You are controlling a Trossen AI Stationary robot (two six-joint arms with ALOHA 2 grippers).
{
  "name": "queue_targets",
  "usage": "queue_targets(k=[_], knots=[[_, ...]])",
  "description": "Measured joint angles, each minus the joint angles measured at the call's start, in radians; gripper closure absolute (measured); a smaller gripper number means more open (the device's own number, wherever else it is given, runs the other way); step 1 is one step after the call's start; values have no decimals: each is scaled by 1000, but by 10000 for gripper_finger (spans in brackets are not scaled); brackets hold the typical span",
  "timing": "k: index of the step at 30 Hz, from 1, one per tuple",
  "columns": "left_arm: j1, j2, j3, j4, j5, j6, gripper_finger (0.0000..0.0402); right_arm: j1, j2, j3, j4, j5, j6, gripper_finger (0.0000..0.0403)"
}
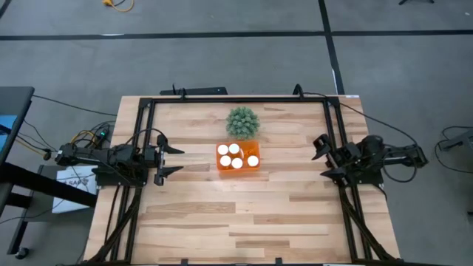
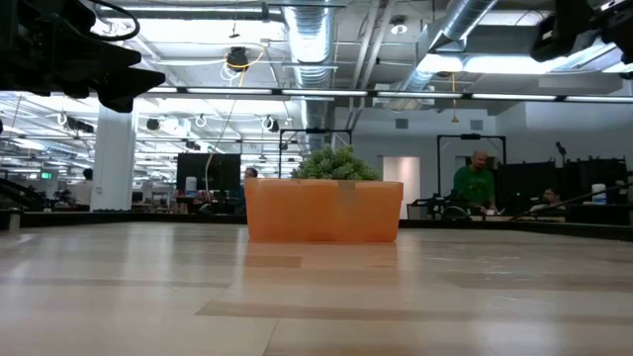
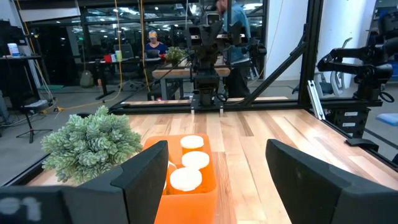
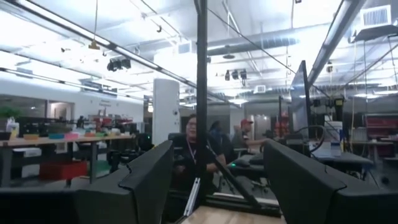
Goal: Pick and place pill bottles into a basket
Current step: Return to Home Position
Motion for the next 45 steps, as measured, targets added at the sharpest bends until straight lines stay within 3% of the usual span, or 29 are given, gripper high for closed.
queue_targets(k=[9, 14, 28, 45], knots=[[0, 0, 0, 0, 0, 0, 141, 1, 1, -18, 17, 7, -14, 158], [0, 0, 0, 0, 0, 0, 141, 1, 1, -18, -64, 56, -17, 158], [0, 0, 0, 0, 0, 0, 141, 84, 1, -18, -218, 293, -103, 158], [0, 0, 0, 0, 0, 0, 141, 95, 1, -17, -420, 296, -69, 159]])
